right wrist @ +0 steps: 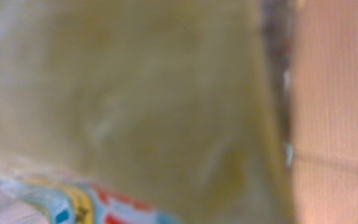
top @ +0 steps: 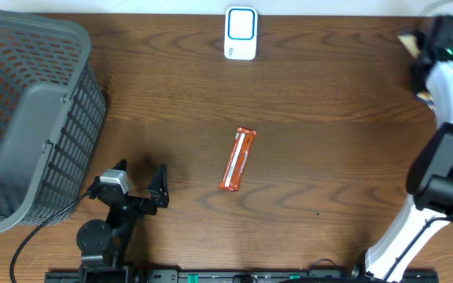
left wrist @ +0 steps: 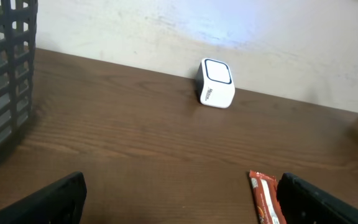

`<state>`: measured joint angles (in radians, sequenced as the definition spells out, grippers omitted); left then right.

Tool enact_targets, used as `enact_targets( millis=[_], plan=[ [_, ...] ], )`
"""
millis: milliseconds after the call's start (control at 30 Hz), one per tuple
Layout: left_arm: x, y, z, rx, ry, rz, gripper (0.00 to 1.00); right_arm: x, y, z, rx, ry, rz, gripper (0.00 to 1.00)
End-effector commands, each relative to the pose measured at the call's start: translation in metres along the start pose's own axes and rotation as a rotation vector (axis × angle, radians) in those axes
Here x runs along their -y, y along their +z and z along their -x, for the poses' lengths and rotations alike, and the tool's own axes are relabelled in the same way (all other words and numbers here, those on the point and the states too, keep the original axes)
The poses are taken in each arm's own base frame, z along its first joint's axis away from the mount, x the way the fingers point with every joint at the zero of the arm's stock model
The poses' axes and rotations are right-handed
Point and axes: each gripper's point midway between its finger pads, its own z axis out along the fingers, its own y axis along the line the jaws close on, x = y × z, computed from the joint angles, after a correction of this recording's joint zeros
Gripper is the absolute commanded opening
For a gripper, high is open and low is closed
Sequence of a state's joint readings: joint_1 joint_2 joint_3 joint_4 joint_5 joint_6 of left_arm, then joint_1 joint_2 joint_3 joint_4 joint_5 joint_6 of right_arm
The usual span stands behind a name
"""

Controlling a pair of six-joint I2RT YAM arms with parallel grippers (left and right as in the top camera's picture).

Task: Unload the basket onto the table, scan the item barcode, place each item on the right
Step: 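Carry the yellow bag right to the table edge and release it, then reach the right gripper to the red snack bar and grasp it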

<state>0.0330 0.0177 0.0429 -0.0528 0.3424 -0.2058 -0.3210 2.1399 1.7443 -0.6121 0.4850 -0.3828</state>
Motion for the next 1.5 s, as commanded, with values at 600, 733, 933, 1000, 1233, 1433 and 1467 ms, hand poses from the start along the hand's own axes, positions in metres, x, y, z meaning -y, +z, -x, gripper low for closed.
enact_targets(
  millis=[600, 733, 933, 1000, 1233, 1433, 1467],
  plan=[
    [-0.004, 0.002, -0.016, -0.040, -0.010, 0.000, 0.98, 0.068, -0.059, 0.013, 0.223, 0.639, 0.298, 0.99],
    [-0.004, 0.002, -0.016, -0.040, -0.010, 0.000, 0.98, 0.029, -0.159, 0.054, 0.378, 0.670, 0.644, 0.99],
    [-0.004, 0.002, -0.016, -0.040, -0.010, 0.000, 0.98, -0.061, -0.240, 0.046, 0.092, 0.898, 1.017, 0.99],
    [-0.004, 0.002, -0.016, -0.040, -0.010, 0.000, 0.98, -0.108, -0.266, 0.040, -0.006, 0.807, 1.141, 0.99],
    [-0.004, 0.002, -0.016, -0.040, -0.010, 0.000, 0.98, -0.251, -0.301, -0.010, -0.158, 0.362, 1.142, 0.99],
    [-0.004, 0.002, -0.016, -0.040, -0.010, 0.000, 0.98, -0.352, -0.304, -0.073, -0.291, 0.090, 1.019, 0.99],
    [-0.004, 0.002, -0.016, -0.040, -0.010, 0.000, 0.98, -0.366, -0.304, -0.083, -0.300, 0.048, 0.997, 0.99]
  ],
)
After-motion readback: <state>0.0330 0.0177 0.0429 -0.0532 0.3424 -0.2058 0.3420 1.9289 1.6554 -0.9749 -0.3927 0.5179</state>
